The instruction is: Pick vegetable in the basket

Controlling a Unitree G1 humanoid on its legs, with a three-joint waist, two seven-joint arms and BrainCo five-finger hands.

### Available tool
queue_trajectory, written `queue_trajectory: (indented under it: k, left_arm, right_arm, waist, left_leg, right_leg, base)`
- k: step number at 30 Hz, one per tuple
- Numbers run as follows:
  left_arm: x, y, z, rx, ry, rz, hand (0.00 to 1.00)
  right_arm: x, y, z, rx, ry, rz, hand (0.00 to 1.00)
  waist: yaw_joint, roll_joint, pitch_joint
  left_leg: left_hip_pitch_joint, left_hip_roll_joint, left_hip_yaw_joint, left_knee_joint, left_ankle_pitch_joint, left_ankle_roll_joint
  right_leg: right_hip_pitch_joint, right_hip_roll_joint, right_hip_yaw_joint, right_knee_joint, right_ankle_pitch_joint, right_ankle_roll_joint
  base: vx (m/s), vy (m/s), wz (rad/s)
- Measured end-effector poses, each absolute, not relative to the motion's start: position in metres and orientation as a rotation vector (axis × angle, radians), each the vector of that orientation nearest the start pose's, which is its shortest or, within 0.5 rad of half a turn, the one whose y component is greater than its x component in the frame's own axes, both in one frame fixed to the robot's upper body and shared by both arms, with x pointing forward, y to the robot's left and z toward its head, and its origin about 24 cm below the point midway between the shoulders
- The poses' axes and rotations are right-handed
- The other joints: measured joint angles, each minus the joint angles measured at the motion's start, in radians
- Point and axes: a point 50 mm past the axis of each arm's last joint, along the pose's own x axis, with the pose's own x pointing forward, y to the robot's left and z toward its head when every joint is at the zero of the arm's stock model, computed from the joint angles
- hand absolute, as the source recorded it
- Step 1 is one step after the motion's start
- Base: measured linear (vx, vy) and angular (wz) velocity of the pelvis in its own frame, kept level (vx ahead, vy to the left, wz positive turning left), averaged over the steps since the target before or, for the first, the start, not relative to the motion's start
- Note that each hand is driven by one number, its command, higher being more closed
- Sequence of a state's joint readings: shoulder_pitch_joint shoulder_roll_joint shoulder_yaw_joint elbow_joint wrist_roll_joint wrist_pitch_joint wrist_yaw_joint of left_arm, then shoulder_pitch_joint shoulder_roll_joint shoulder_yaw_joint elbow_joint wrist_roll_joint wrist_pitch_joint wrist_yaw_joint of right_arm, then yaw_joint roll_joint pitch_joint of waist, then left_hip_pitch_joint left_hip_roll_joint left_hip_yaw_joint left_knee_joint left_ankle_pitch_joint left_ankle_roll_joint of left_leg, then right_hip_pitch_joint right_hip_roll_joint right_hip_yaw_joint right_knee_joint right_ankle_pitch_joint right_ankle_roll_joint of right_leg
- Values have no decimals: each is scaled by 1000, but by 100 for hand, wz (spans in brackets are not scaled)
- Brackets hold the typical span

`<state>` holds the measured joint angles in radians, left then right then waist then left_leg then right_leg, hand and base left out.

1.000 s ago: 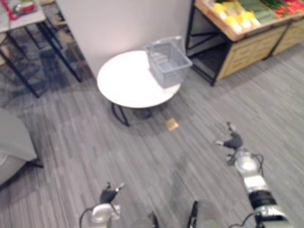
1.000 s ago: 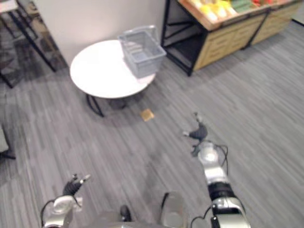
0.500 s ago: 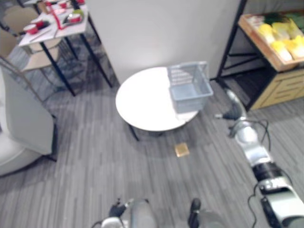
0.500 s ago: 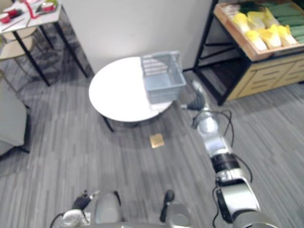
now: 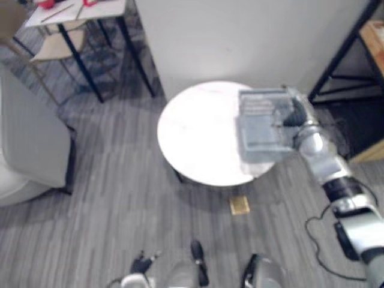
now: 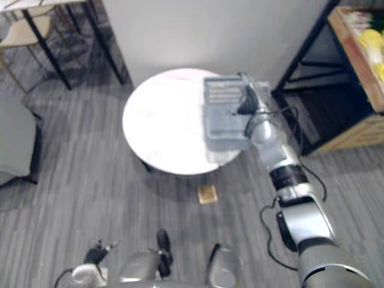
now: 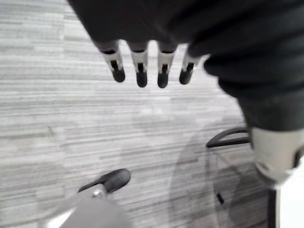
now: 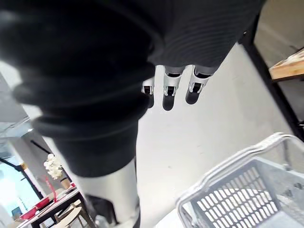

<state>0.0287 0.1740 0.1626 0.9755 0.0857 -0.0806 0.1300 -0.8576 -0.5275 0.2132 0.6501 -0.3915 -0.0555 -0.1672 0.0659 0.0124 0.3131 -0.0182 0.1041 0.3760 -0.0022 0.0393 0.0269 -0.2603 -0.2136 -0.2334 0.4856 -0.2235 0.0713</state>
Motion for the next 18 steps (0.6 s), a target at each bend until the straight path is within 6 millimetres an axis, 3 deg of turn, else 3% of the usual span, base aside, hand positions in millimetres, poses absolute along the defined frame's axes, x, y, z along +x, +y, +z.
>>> queue_trajectory:
  k: [2,3,4,6,10,12,14,18]
  left_arm:
    - [147,247,-129,244,869,298,0]
    - [151,249,-126,265,855,280,0]
    - [154,251,-125,275,848,275,0]
    - [150,244,-128,257,851,256,0]
    - [149,244,-128,255,848,256,0]
    - [150,240,-129,247,846,252,0]
    - [154,236,-128,237,825,244,0]
    - [159,236,-124,240,800,241,0]
  right_arm:
    - [391,-206,206,-975,-344,-163,0]
    - [392,-206,208,-975,-345,-167,0]
    - [393,-208,208,-979,-337,-175,0]
    - [393,-209,211,-987,-340,-179,0]
    - [392,-237,219,-1035,-295,-250,0]
    - [392,-244,231,-1043,-302,-281,0]
    - [391,-252,255,-1060,-345,-333,0]
    - [393,-255,274,-1070,-370,-373,0]
  waist:
    - [-1,-11,4]
    - [-4,-45,7]
    - [-9,-66,20]
    - [-18,-21,25]
    - [-24,11,40]
    - [-32,27,50]
    - [-36,61,68]
    - [-33,89,84]
  left_leg:
    - [0,-2,-13,-3,-12,-36]
    - [4,-27,-32,-2,-22,-65]
    - [17,-45,-50,-5,-29,-96]
    - [-1,22,-33,-15,-24,-130]
    - [-16,97,-39,-75,10,-178]
    - [-18,101,-40,-85,12,-182]
    - [-38,96,-46,-84,12,-182]
    - [-98,91,-51,-82,14,-181]
  right_leg:
    - [-2,18,69,-248,95,4]
    - [1,-5,100,-352,220,9]
    - [2,-26,110,-350,338,25]
    - [12,33,70,-385,338,14]
    - [23,119,26,-473,362,-20]
    - [23,127,23,-485,364,-21]
    - [17,125,23,-507,372,-22]
    - [-20,126,25,-555,405,-22]
  base:
    - [305,-264,61]
    - [342,-390,66]
    - [276,-349,52]
    - [190,-274,18]
    - [127,-155,4]
    - [102,-61,1]
    - [70,13,8]
    - [22,17,4]
